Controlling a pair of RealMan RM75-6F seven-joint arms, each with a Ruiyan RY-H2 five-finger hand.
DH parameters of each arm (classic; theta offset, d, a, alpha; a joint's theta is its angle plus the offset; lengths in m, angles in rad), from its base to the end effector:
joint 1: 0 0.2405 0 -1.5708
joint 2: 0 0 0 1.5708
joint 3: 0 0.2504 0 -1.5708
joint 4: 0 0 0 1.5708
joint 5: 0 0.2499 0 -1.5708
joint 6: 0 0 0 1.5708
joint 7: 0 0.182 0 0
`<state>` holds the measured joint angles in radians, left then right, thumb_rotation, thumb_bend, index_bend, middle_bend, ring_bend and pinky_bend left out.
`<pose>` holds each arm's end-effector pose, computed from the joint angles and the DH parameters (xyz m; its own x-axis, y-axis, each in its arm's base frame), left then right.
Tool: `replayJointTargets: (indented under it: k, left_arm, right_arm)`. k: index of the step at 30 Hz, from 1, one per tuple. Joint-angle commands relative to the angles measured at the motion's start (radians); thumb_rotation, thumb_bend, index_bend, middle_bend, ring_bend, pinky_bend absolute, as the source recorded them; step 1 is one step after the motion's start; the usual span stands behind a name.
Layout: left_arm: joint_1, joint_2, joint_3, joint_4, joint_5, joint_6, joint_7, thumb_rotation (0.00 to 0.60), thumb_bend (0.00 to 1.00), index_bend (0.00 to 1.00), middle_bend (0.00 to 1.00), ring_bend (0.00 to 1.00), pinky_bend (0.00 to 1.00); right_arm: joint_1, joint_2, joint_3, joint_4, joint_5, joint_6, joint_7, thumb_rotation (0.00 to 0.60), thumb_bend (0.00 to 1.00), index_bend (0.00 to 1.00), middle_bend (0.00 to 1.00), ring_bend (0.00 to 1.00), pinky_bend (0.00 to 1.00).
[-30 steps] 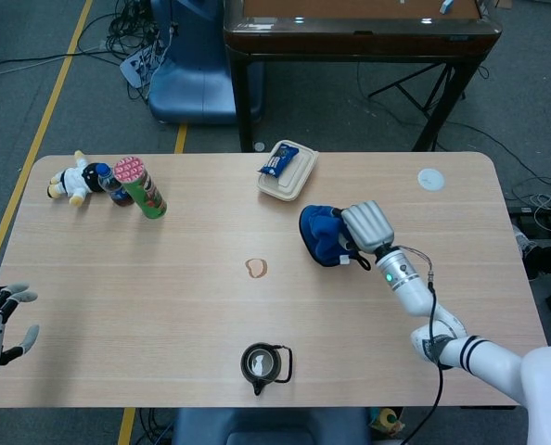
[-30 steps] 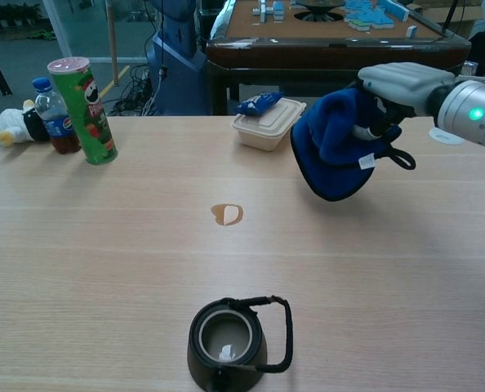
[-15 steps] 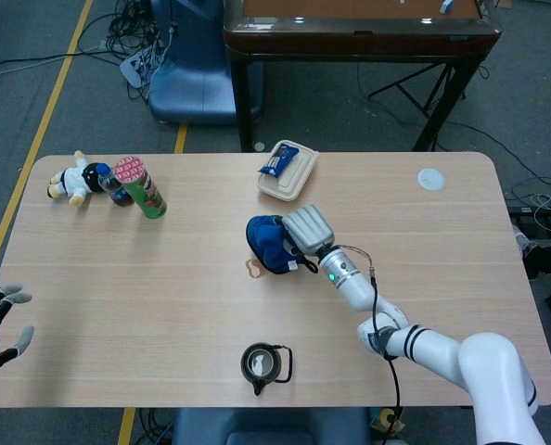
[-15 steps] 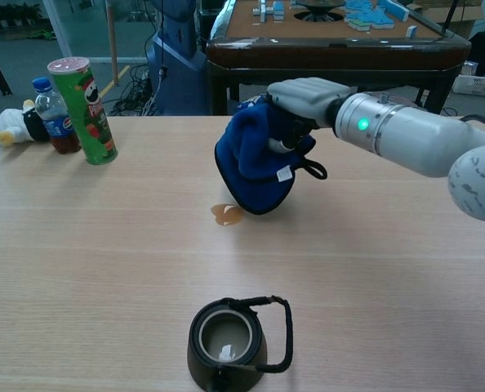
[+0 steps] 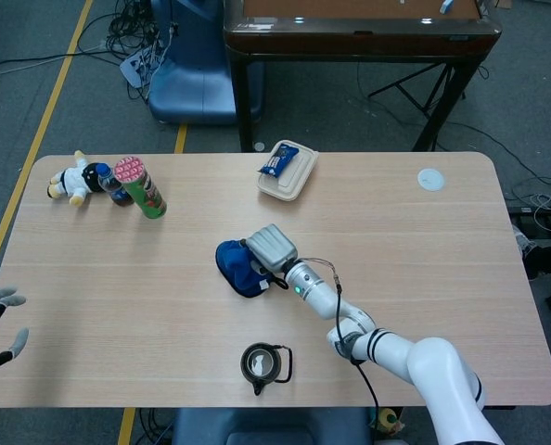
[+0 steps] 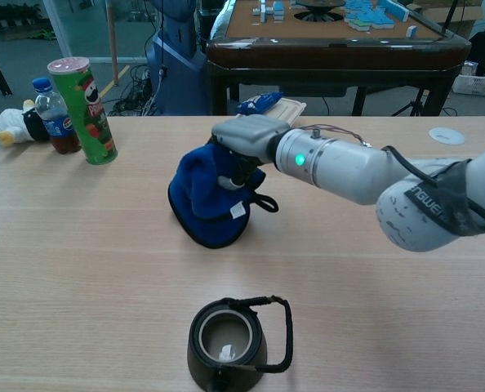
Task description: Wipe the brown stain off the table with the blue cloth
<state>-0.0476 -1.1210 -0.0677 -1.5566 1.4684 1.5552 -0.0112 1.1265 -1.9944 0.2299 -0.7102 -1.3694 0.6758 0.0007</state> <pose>-0.3399 0.2141 0.1432 0.4324 -0.0740 0.8986 0.9014 0.0595 -0.4289 -0.0368 -0.4563 -0.1790 0.5880 -0.2170 0.7792 -0.6992 -0.6207 0.3547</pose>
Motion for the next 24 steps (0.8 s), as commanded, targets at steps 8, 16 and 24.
replayJointTargets:
  k: [8, 16, 24]
  left_arm:
    - [0.0, -0.001, 0.0, -0.001, 0.0, -0.003, 0.005, 0.6, 0.29, 0.34, 0.24, 0.19, 0.17]
    - [-0.003, -0.004, -0.001, -0.001, 0.001, -0.008, 0.009, 0.6, 0.29, 0.34, 0.24, 0.19, 0.17]
    - [-0.005, -0.006, -0.001, -0.001, 0.003, -0.012, 0.012, 0.6, 0.29, 0.34, 0.24, 0.19, 0.17]
  right_arm:
    - [0.014, -0.051, -0.065, 0.098, -0.048, -0.04, 0.039, 0.6, 0.7, 0.67, 0.63, 0.6, 0.77]
    - [0.001, -0.06, -0.078, 0.164, -0.05, -0.05, 0.055, 0.6, 0.7, 0.67, 0.63, 0.6, 0.77]
    - [0.004, -0.06, -0.042, 0.234, -0.01, -0.07, 0.057, 0.6, 0.7, 0.67, 0.63, 0.6, 0.77]
